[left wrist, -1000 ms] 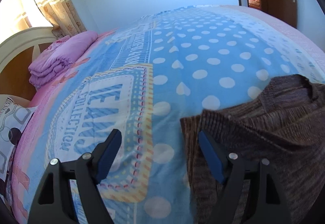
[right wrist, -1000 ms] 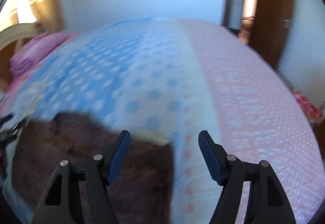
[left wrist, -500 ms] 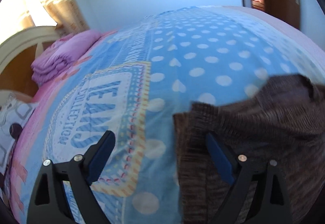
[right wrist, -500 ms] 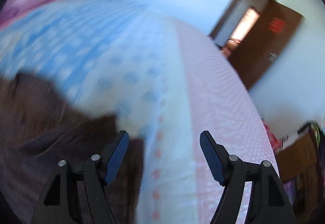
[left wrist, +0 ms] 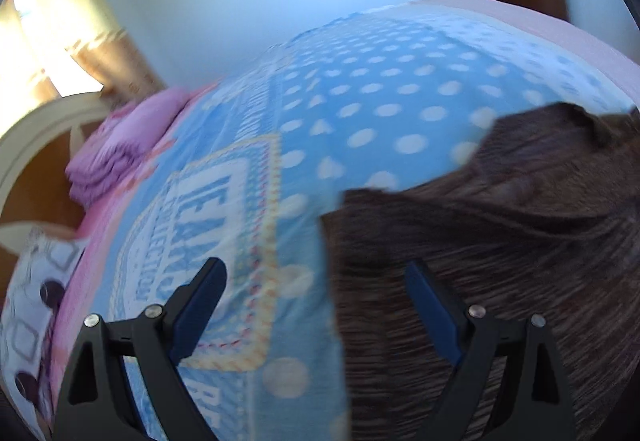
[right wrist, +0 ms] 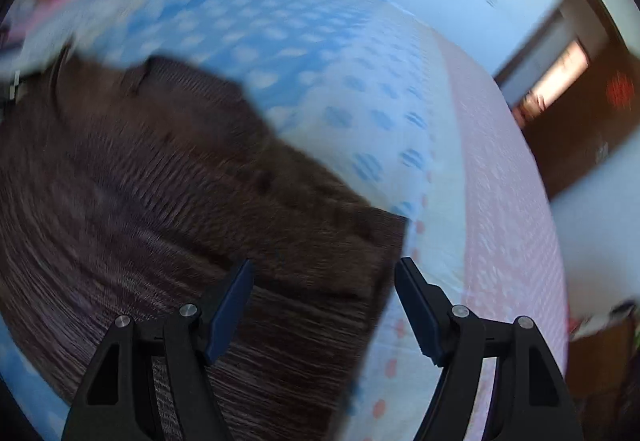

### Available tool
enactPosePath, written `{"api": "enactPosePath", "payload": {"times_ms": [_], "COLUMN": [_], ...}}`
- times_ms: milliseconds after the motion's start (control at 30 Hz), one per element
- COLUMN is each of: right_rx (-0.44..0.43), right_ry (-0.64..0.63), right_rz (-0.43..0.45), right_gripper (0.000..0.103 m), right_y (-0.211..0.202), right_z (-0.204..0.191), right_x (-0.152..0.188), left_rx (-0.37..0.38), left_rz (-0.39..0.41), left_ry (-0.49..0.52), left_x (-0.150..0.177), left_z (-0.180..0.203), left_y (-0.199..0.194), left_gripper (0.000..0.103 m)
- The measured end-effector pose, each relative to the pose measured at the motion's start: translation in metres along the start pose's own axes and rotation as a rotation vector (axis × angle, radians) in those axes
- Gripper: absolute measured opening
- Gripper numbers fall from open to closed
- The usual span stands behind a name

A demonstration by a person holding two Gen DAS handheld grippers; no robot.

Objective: Fold small clothes

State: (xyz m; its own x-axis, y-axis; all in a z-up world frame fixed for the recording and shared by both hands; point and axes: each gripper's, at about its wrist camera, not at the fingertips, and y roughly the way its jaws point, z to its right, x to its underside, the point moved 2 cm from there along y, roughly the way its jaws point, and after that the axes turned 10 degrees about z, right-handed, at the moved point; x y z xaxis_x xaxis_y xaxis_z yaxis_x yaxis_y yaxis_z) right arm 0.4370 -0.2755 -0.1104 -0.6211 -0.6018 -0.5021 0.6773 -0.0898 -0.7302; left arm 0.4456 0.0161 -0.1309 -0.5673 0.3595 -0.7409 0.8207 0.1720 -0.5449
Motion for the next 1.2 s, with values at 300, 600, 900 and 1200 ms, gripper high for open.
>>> {"api": "enactPosePath", "payload": {"times_ms": [300, 600, 900, 1200], "right_rx": [0.294, -0.069, -0.232, -0.27], "right_ry": [0.166, 0.447, 0.71, 0.683], "right_rz": [0.152, 0.139, 0.155, 0.13], "right_gripper": [0.073, 0.073, 0.067, 0.013], "right_y": [-0.005, -0.055, -0.099, -0.09], "right_z": [0.072, 0.074, 0.054, 0.032], "right_x": [-0.064, 0.028, 0.13, 0.145], "left_rx": [-0.089, 0.073, 0.273, 0.338], "left_rz": [-0.033, 0.01, 0.017, -0.019], "left_ry": [-0.023, -0.171, -0.269, -0.264], "left_x": [-0.04, 0.04, 0.1, 0.107], "left_z": [-0.008, -0.051, -0.027, 0.003], "left_y": [0.033, -0.052, -0.101, -0.096], "left_gripper": [0.095, 0.095, 0.087, 0.053]}}
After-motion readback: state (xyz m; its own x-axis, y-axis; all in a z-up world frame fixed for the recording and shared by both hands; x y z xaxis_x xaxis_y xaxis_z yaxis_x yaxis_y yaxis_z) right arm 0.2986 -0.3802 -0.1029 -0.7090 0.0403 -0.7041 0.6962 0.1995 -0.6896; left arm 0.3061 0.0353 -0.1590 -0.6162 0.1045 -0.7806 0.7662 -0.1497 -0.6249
